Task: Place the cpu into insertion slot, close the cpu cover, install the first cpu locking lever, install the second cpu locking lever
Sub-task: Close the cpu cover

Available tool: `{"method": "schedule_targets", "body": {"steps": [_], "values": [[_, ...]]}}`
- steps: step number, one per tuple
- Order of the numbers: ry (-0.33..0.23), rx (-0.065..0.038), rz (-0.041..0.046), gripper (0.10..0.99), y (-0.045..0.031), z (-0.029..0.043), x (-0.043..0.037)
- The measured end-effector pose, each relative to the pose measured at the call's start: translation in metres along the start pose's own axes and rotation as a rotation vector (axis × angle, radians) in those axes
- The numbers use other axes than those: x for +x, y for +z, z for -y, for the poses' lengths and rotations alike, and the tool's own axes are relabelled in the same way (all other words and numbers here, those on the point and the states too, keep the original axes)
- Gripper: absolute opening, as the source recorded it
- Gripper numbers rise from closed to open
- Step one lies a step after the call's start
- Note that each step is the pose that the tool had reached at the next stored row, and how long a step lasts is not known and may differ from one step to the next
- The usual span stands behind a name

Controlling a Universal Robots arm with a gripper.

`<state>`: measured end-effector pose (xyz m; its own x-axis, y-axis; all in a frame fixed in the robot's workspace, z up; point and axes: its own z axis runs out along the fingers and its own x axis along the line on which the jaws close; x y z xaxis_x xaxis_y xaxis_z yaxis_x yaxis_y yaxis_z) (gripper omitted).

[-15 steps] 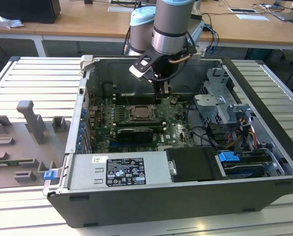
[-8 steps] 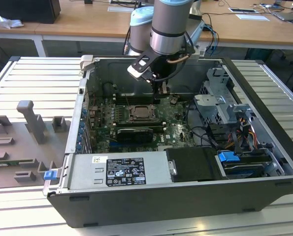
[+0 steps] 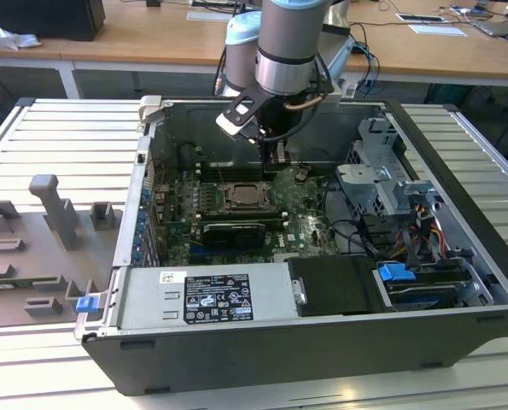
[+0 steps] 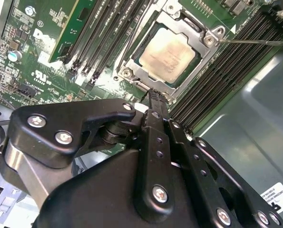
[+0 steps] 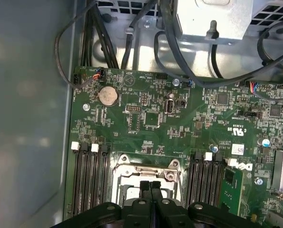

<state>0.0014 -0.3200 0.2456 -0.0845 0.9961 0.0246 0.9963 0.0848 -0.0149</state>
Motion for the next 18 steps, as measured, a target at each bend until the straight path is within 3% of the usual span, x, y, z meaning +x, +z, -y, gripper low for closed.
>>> {"method": "schedule_targets", "body": {"steps": [18], "values": [[0.0,0.0,0.0,0.106,0.0022,0.0186,0.0015]]}}
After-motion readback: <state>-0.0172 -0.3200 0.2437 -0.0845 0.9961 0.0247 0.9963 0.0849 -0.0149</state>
